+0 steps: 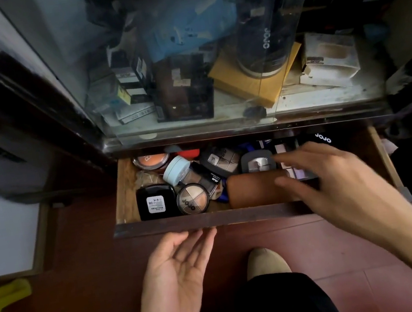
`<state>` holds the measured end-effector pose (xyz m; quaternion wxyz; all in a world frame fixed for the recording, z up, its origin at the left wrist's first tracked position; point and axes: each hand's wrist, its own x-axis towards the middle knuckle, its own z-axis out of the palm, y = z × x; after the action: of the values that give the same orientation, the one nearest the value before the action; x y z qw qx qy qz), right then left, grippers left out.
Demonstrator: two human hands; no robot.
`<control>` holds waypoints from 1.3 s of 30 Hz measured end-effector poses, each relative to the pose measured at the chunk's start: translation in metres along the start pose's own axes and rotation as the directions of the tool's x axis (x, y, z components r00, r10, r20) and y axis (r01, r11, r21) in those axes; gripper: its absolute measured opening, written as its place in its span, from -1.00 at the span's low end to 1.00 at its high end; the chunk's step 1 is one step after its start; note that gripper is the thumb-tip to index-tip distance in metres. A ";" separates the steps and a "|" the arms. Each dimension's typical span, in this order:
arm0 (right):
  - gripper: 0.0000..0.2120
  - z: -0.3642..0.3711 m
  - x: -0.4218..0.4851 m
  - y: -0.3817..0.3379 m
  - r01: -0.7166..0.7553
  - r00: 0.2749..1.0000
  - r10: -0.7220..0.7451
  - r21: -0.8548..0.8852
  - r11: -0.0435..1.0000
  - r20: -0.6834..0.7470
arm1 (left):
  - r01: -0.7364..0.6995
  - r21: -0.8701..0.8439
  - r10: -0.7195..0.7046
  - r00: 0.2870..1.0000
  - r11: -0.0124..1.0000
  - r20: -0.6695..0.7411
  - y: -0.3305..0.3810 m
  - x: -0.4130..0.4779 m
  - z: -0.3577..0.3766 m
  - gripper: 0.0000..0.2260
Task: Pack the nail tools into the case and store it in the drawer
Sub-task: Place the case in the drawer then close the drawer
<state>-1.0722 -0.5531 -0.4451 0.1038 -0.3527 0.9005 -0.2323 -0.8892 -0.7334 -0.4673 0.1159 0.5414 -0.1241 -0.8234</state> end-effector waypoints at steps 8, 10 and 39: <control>-0.66 0.034 -0.121 0.028 -0.497 0.610 0.786 0.725 0.477 -0.100 | -0.145 -0.071 0.145 0.989 0.987 -0.003 0.023 0.002 -0.033 -0.55; -0.62 0.043 -0.116 0.041 -0.439 0.587 0.808 0.818 0.373 -0.053 | -0.165 -0.056 0.164 0.986 0.985 -0.022 0.020 0.004 -0.037 -0.51; -0.55 0.051 -0.006 0.060 -0.229 0.602 0.776 0.891 0.392 -0.186 | -0.206 0.028 0.207 0.978 0.978 -0.034 0.053 0.049 0.044 -0.41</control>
<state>-1.0850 -0.5281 -0.5188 0.0373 0.1355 0.7412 -0.6564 -0.9455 -0.7962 -0.4754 0.1966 0.5420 -0.1875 -0.7952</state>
